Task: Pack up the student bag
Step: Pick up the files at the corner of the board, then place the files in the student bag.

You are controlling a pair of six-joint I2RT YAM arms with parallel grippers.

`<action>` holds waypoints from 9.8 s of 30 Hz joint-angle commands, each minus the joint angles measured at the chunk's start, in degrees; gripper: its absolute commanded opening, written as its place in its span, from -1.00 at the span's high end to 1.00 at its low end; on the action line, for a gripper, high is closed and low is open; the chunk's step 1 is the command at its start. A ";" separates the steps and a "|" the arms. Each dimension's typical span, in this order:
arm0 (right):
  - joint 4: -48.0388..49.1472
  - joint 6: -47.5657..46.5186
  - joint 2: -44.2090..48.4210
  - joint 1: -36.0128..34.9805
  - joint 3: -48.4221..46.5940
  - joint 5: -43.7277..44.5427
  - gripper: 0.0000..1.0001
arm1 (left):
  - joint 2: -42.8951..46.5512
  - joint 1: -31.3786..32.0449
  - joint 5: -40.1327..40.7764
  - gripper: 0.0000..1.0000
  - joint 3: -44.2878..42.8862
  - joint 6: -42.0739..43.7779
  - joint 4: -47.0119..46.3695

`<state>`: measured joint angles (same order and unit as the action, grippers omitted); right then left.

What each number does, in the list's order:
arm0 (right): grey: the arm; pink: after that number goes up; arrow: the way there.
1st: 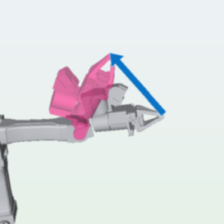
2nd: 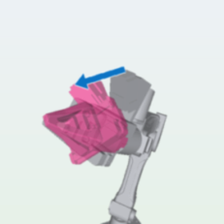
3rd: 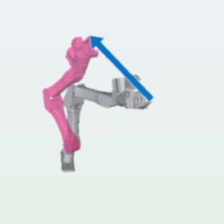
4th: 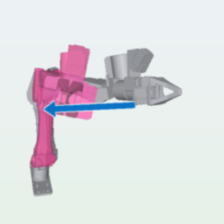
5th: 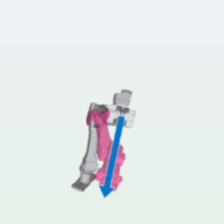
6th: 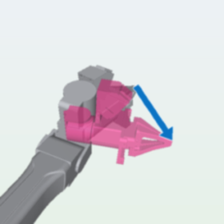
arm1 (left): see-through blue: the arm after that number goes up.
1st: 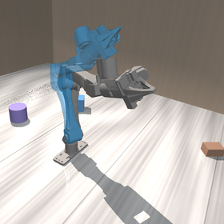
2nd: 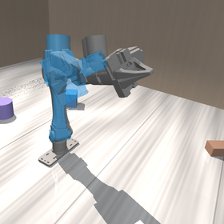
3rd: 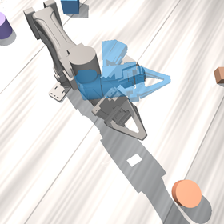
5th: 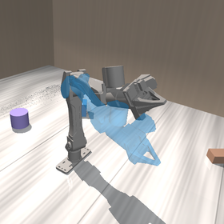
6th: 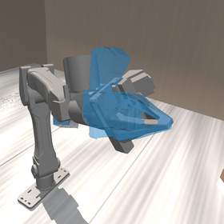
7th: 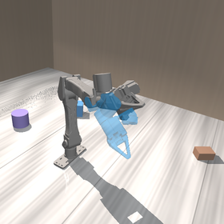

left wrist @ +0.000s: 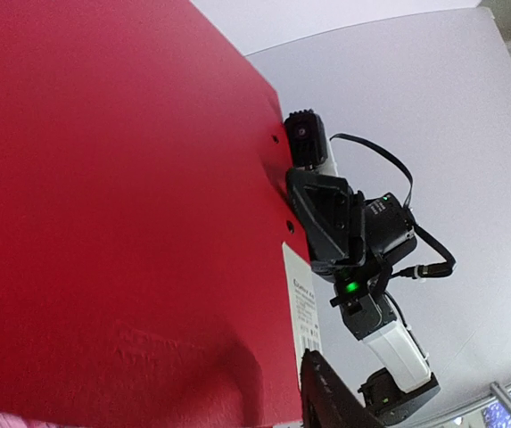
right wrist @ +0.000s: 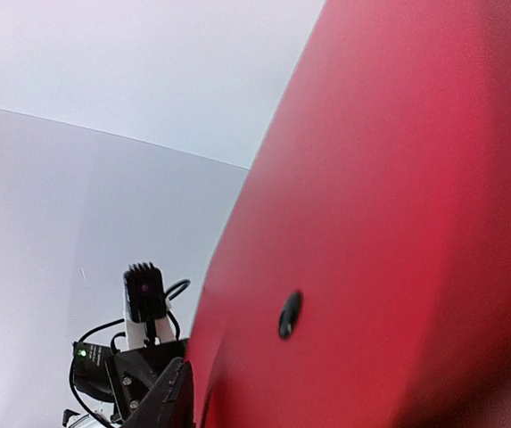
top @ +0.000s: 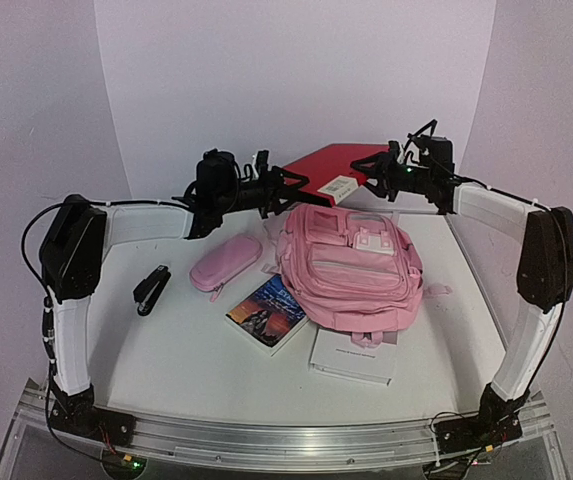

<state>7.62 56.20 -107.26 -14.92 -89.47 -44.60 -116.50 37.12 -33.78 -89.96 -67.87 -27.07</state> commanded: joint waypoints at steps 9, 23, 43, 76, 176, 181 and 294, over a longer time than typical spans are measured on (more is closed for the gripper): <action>-0.66 -19.33 7.95 4.66 0.08 -17.65 1.00 | 16.70 -1.50 3.98 -0.63 -5.34 32.24 50.10; -92.30 -108.93 4.27 2.61 -16.23 -15.51 1.00 | 10.39 -1.04 0.54 -0.74 -29.89 59.66 79.98; -93.00 -113.52 9.10 -8.07 -13.02 -8.15 1.00 | 7.10 8.15 8.51 -0.62 -41.64 76.30 91.84; -92.94 -116.46 3.45 -17.69 -20.59 -8.73 1.00 | 7.09 10.70 6.96 -0.01 -44.74 79.98 102.38; -54.32 -92.59 -6.25 -17.44 -10.26 6.93 1.00 | 59.49 2.08 46.25 1.00 38.78 -1.13 21.48; -53.94 -83.78 -8.57 -16.69 -19.03 6.30 1.00 | 62.15 2.08 44.81 0.99 40.00 -0.95 22.03; -6.21 -18.77 -2.94 1.00 -34.70 1.80 1.00 | -20.42 3.46 14.49 0.82 -39.23 6.70 47.70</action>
<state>-10.09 36.69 -115.70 -14.46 -120.40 -44.00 -131.58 39.86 -13.19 -118.67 -62.65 17.22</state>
